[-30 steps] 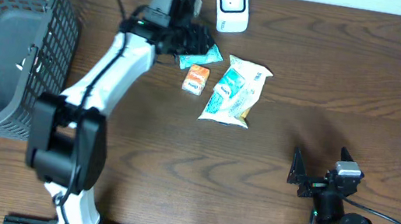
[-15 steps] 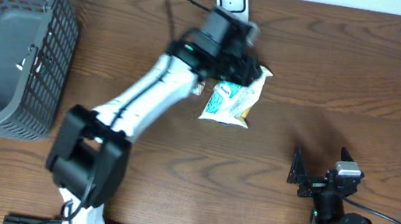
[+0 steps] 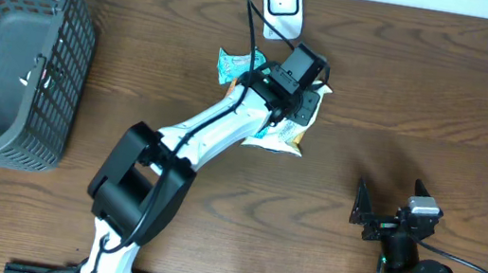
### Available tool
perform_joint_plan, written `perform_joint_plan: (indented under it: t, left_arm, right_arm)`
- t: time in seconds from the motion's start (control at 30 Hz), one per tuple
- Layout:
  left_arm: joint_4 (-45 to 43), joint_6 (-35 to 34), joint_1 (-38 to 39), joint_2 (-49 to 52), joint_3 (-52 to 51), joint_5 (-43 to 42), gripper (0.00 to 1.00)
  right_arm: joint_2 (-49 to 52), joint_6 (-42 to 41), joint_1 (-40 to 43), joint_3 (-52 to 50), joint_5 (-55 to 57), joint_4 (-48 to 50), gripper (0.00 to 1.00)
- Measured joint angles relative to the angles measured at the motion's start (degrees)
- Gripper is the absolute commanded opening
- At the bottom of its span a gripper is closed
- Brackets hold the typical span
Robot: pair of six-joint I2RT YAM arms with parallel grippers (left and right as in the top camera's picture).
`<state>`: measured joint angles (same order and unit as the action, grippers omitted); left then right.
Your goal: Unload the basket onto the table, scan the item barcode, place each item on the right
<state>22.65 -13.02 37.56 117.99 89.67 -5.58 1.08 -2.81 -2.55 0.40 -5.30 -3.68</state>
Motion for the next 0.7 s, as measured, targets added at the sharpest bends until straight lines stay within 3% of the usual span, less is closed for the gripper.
perform_joint_plan:
  t: [0.4,0.7]
  left_arm:
    - [0.33,2.34,0.00,2.23,0.00,0.02,0.08]
    - [1.99,3.72,-0.17,2.23,-0.02,10.19,0.08]
  right_arm:
    - [0.00,0.00,0.00,0.00,0.00,0.00,0.99]
    - [0.00,0.00,0.00,0.00,0.00,0.00,0.99]
